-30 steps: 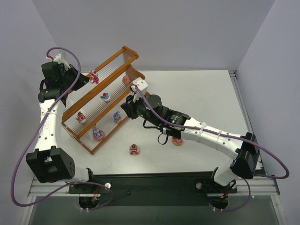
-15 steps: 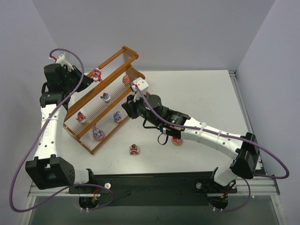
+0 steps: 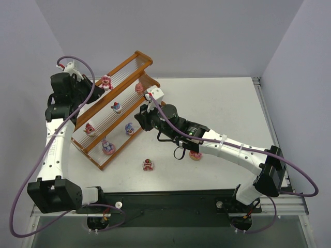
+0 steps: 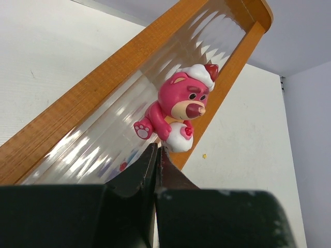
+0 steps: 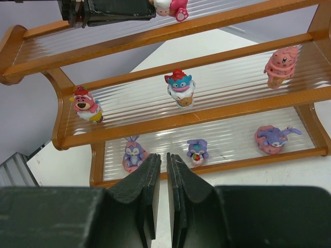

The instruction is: Place and organize the plastic toys onto the shelf

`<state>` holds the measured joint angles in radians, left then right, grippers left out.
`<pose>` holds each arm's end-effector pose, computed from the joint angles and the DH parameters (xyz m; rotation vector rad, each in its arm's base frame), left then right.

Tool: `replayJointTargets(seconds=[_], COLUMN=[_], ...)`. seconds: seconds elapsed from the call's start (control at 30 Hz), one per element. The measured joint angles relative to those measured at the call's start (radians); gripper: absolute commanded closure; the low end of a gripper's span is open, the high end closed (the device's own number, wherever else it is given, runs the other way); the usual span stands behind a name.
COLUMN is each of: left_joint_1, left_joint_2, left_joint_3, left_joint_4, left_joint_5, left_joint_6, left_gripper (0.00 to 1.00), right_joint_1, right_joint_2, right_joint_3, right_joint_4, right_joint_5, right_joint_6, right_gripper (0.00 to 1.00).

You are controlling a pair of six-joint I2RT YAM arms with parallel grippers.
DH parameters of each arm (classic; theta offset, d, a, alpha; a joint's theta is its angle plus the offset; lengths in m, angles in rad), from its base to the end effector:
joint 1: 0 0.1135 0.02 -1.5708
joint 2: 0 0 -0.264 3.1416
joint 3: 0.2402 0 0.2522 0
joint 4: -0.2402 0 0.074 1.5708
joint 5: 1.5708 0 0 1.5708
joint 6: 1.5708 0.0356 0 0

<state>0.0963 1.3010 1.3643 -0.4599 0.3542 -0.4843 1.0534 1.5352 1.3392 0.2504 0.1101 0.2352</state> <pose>0.2892 0.0155 0.4018 -0.3402 1.9608 -0.6005 0.1873 0.3212 0.3944 -0.5476 1.4957 0.9384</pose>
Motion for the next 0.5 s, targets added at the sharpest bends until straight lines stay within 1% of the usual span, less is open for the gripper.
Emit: replayJointTargets(seconds=[0.3,0.5], left_joint_1=[-0.002,-0.002], left_joint_2=[-0.09,-0.124], left_joint_3=[-0.032,-0.028], left_joint_4=[-0.027,-0.031], left_joint_5=[-0.026,-0.003], left_joint_6=[0.026,0.041], left_gripper=[1.0,1.0], right_joint_1=[0.0,-0.001], right_joint_2=[0.0,0.0], right_joint_3=[0.0,0.002], right_joint_4=[-0.001,-0.001], right_joint_5=[0.006,0.006], right_joint_6=[0.002,0.004], right_gripper=[0.87,0.87])
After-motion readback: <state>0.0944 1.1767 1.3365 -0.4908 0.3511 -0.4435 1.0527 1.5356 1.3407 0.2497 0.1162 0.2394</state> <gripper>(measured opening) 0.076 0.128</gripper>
